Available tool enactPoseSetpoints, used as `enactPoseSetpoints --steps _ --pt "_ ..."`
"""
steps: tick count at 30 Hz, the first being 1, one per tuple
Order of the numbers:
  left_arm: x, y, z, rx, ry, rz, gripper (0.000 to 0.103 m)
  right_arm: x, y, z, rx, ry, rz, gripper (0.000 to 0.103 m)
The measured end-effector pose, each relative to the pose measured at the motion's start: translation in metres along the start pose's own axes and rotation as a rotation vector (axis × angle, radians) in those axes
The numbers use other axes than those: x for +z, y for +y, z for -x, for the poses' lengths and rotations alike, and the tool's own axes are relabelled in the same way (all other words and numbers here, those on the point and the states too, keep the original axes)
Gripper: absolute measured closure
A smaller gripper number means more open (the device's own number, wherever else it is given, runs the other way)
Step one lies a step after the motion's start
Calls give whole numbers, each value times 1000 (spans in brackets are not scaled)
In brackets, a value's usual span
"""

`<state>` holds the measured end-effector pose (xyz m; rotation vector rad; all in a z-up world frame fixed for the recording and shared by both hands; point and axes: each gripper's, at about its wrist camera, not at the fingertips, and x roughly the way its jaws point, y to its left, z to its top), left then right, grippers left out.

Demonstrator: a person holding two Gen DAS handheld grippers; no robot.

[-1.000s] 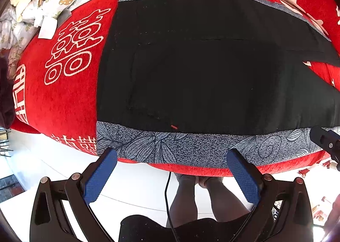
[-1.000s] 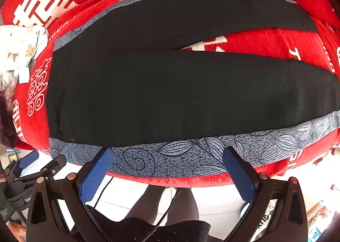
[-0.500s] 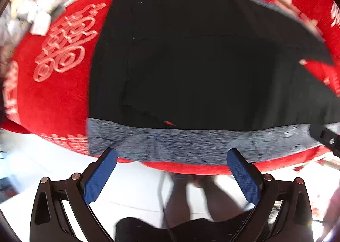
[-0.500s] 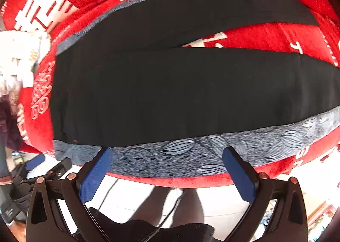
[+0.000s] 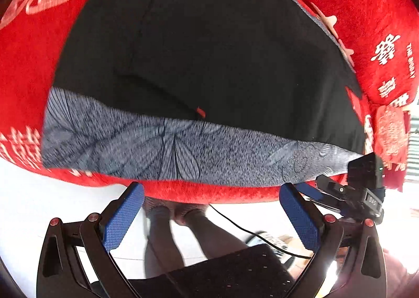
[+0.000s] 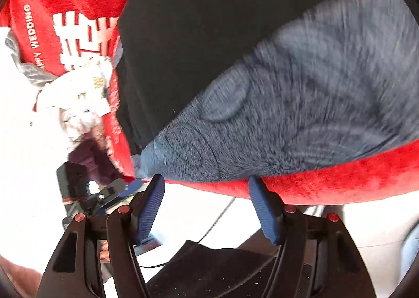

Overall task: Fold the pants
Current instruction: 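Grasp the grey waistband with the right tool while the left tool grasps it too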

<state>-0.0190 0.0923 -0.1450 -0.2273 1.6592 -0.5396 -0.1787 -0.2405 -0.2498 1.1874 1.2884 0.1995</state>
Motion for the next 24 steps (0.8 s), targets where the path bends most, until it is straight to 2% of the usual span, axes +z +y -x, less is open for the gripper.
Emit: enactPoseSetpoints --steps 3,7,11,13,15,18,19,21,22,24 --pt "-8 12 -6 -57 14 27 0 -5 -5 3 58 -17 3 32" --pt "-15 20 -18 -79 38 28 0 -3 -9 2 153 -62 -58 32" --pt "-11 20 -26 -130 26 59 0 17 10 -1 270 -131 -97 31" --pt "-9 17 -30 -190 20 79 0 26 27 7 354 -159 -100 29" --pt "-3 14 -31 -216 -15 89 0 28 44 12 383 -148 -75 28" --pt "3 23 -25 -184 -97 166 0 32 52 22 394 -129 -68 28" --pt "5 25 -22 -167 -123 188 3 32 52 23 380 -127 -70 28" --pt "11 28 -16 -120 -142 189 29 29 45 25 326 -125 -81 28" --pt "14 27 -15 -82 -135 165 36 28 38 26 287 -131 -90 28" --pt "15 25 -17 -14 -112 106 61 27 28 26 218 -158 -118 28"
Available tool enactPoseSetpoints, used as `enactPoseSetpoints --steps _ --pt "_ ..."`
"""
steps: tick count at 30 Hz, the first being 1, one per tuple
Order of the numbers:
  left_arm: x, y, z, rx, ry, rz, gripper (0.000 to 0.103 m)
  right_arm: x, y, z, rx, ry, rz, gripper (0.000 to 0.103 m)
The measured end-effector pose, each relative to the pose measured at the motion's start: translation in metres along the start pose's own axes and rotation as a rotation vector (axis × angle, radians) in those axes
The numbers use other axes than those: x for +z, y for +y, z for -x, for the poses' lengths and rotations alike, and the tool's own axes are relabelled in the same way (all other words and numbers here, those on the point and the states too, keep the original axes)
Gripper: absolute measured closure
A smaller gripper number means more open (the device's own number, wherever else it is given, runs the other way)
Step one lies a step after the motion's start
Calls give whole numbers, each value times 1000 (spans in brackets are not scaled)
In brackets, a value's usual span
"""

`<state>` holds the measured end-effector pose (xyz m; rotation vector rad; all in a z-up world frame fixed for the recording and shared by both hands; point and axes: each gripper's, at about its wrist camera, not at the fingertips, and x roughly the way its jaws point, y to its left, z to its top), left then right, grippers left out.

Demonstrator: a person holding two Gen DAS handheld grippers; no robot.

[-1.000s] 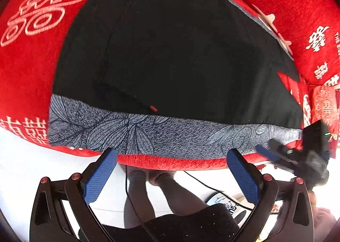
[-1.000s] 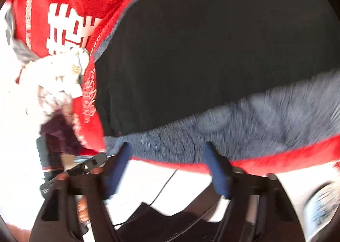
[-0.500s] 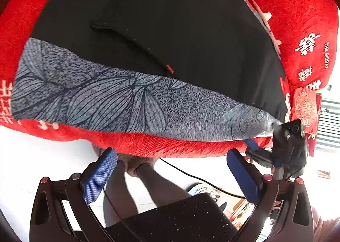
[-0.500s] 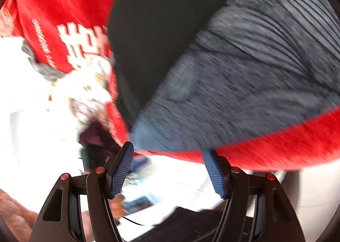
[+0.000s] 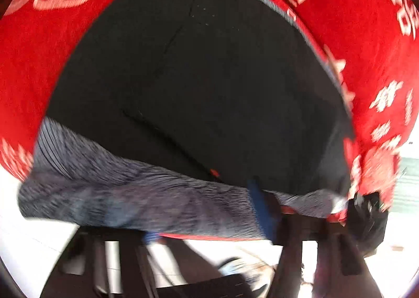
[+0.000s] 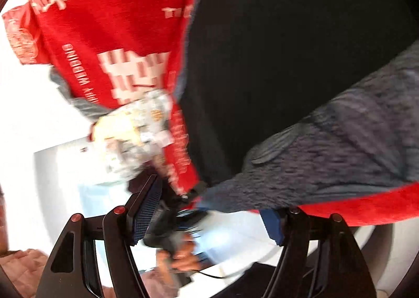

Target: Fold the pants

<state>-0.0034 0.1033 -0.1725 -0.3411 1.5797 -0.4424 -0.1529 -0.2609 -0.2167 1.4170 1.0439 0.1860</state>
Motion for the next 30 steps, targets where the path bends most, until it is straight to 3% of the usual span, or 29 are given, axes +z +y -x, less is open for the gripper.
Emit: enactPoseSetpoints --steps 3,4,5,6,7,10,13,16,19,21,24,25,26,27,28,30 --pt "-2 3 2 35 18 -50 70 -1 -16 12 -78 -78 -85 34" --pt "-3 5 3 33 21 -50 71 -1 -20 17 -94 -109 -118 43" --pt "-4 4 5 35 22 -53 71 -1 -23 21 -115 -126 -142 66" --pt "-6 3 7 41 19 -61 71 -1 -25 24 -153 -136 -156 82" --pt "-3 -1 10 44 18 -68 71 1 -24 27 -179 -144 -153 92" --pt "5 -18 26 28 -11 -75 71 11 13 37 -217 -154 -34 92" --pt "24 -27 48 -26 -67 -46 71 38 70 36 -281 -120 182 92" --pt "55 -40 65 -70 -144 -31 71 87 114 25 -265 -94 295 92" --pt "96 -59 74 -60 -238 -53 71 143 143 8 -256 -81 367 92" --pt "131 -70 68 -19 -303 -68 69 175 152 -10 -268 -63 371 92" --pt "176 -77 47 34 -330 -56 68 218 148 -43 -303 -19 363 88" --pt "193 -76 32 77 -326 -45 63 231 143 -56 -333 -5 362 88" --pt "207 -75 20 160 -335 -36 39 242 136 -69 -373 5 356 87" --pt "216 -72 15 210 -348 -30 29 250 127 -79 -404 20 343 87" --pt "224 -66 6 275 -351 -21 29 257 116 -89 -435 35 319 86" --pt "230 -52 -3 322 -306 23 29 267 99 -100 -435 28 274 83"
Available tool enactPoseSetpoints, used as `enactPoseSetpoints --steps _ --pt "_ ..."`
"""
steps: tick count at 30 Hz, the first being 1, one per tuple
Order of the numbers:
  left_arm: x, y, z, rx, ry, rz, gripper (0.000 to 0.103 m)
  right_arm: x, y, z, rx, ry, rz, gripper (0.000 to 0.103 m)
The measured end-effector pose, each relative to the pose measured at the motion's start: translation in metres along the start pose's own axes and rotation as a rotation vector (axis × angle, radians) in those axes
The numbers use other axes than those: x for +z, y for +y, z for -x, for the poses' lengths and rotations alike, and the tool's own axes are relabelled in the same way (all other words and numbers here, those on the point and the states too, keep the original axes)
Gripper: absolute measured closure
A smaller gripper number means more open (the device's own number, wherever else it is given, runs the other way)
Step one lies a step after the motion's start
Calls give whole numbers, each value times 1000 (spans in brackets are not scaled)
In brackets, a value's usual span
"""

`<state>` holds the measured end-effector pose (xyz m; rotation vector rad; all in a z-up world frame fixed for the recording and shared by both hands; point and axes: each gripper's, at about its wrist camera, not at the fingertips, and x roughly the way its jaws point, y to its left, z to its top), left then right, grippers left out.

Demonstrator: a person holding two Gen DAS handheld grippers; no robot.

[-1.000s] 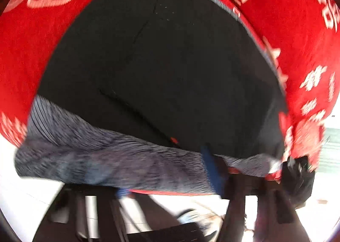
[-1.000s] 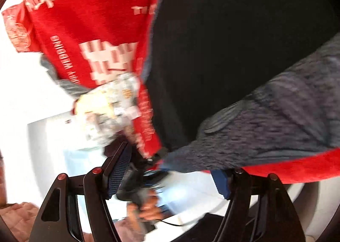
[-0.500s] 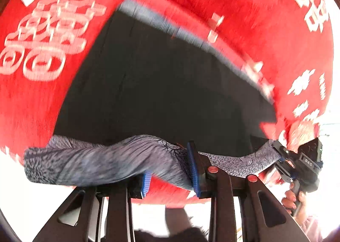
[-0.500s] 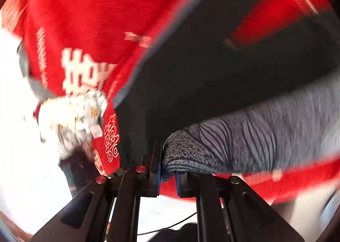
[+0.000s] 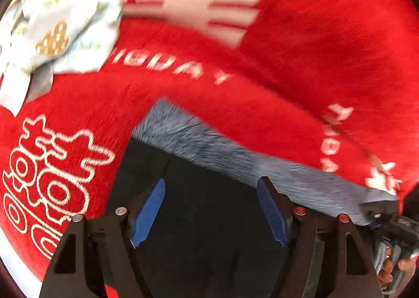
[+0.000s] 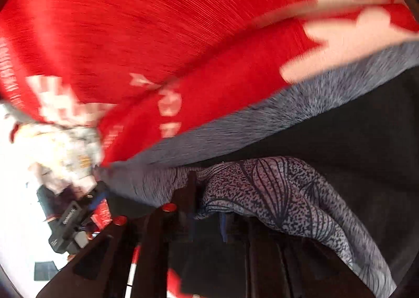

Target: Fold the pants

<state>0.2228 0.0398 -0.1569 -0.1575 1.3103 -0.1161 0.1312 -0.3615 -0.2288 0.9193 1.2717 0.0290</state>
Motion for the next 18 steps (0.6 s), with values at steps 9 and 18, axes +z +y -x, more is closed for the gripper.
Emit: enactPoseSetpoints --steps 9,18 --pt "-51 -54 73 -32 26 -292 29 -40 8 79 96 -36 76 44" --pt "-174 -257 57 -410 305 -591 29 -167 -163 234 -165 -190 -203 38"
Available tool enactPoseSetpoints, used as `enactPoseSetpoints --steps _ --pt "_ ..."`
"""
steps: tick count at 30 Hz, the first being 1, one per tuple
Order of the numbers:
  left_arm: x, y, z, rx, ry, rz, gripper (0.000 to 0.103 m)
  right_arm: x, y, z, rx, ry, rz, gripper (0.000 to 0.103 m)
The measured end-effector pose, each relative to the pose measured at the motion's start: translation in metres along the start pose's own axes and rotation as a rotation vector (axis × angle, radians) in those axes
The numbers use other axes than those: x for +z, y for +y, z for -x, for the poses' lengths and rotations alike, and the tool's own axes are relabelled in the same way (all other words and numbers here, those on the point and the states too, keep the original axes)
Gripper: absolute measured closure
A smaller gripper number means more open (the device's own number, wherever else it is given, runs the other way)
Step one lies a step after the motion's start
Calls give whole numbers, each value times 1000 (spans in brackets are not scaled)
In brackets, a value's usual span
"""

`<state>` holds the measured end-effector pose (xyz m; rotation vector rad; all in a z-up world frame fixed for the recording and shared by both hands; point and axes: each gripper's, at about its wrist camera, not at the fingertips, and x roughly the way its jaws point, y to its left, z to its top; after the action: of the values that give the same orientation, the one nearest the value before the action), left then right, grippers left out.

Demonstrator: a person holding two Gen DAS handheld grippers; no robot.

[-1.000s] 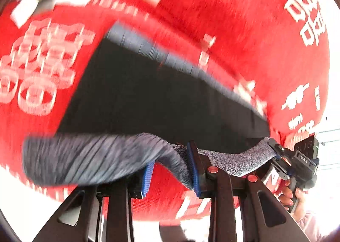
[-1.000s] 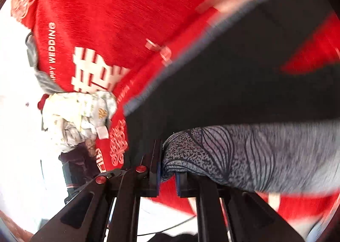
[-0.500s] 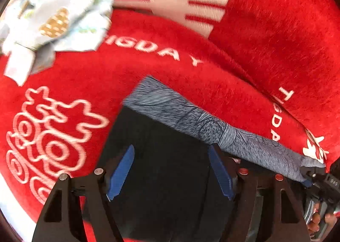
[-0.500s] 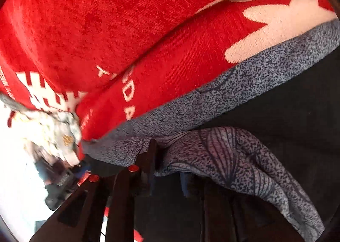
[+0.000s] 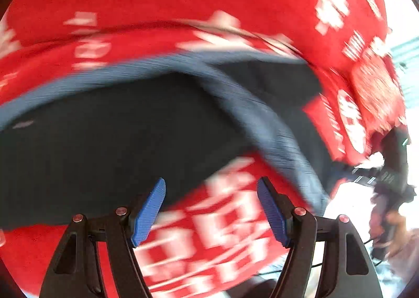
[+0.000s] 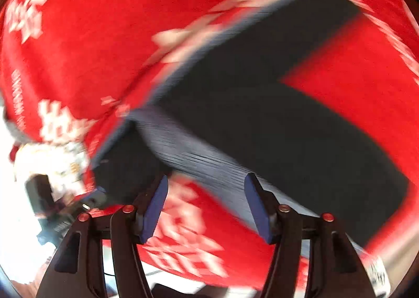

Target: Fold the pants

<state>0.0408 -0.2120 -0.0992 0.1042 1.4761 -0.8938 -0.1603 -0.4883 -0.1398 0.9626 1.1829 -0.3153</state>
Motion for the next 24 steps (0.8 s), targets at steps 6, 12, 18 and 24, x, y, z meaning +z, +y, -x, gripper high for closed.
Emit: enactPoseSetpoints --steps 6,12,18,24 --pt "3 -74 -74 12 132 -78 29 -46 -112 18 -19 43 -208 38" --pt "5 -97 -99 13 168 -77 29 -64 -147 3 62 92 -277 38" --pt "34 -109 -86 -58 136 -55 51 -45 -141 28 341 81 -306 89" --pt "96 -133 -33 -25 -69 -71 51 59 -107 83 501 -67 -163 89"
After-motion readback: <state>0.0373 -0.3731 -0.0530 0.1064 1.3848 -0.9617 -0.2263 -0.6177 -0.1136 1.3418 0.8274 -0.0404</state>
